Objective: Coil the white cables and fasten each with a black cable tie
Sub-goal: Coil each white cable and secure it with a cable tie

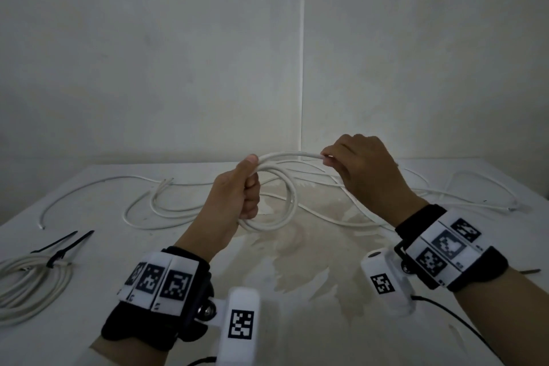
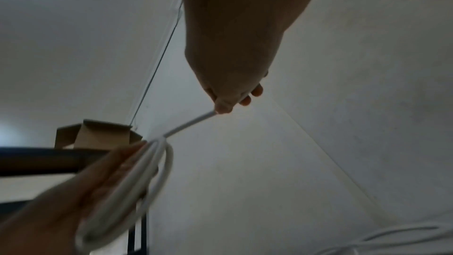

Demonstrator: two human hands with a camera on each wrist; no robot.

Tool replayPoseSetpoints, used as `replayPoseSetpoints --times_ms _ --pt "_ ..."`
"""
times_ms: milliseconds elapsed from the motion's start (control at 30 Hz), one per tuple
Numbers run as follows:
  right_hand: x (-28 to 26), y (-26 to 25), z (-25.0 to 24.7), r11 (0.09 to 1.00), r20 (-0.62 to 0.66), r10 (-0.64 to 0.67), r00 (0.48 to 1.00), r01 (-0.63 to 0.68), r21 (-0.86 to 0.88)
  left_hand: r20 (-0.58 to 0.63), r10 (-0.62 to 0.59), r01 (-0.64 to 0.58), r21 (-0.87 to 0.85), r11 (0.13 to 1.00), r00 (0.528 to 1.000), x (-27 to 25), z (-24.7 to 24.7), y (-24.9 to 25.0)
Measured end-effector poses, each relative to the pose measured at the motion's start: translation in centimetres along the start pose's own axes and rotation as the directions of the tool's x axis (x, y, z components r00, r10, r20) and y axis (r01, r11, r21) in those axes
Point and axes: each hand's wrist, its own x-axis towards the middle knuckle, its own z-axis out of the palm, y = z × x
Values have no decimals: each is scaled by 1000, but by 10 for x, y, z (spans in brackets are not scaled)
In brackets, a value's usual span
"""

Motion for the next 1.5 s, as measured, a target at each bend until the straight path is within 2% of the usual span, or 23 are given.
replayPoseSetpoints --times_ms 67,133,233,333,400,467,567,700,767,900,967,1033,1167,1333,1433,1500 --pt "-2 -1 6 995 -59 -17 998 11 -96 8 -12 12 -43 999 1000 0 2 0" --pt "-2 -3 9 996 -92 -40 995 33 -82 8 -19 19 -74 997 1000 0 3 1" --pt "2 -4 10 997 -76 -61 995 64 43 11 -43 43 -125 991 999 1 1 3" --pt "5 -5 5 958 -45 66 997 -51 284 17 -54 56 -179 982 998 2 2 3" --pt "10 -9 -5 807 67 254 965 -250 535 18 -48 50 -224 973 999 3 3 3" --pt "14 -13 -12 625 243 361 900 -427 653 10 -27 29 -242 970 1000 4 5 3" --pt "14 -20 -9 461 402 392 828 -555 692 -3 14 -14 -243 970 1000 5 10 5" --pt "10 -34 -4 331 492 379 783 -612 719 -27 41 -46 -214 976 999 6 15 6" --pt "7 -42 -6 337 527 340 779 -624 705 -28 45 -50 -184 982 999 6 17 4" --pt "3 -52 -6 453 544 224 808 -581 676 -30 56 -59 -135 989 998 5 19 1" --pt "5 -51 -6 521 494 244 835 -542 659 -25 54 -56 -97 994 998 5 19 -2" --pt "8 -50 -7 538 452 281 847 -529 656 -20 53 -54 -68 996 998 5 20 -7" --pt "7 -54 -1 502 469 269 841 -538 677 -16 56 -56 -53 997 998 6 20 -12" --pt "4 -51 3 417 484 255 837 -547 726 -4 63 -63 -16 998 998 5 21 -15" --pt "3 -51 3 335 513 240 824 -566 753 4 80 -80 32 996 997 3 20 -20" --pt "2 -51 3 318 531 226 817 -577 752 11 79 -79 41 996 997 3 19 -24"
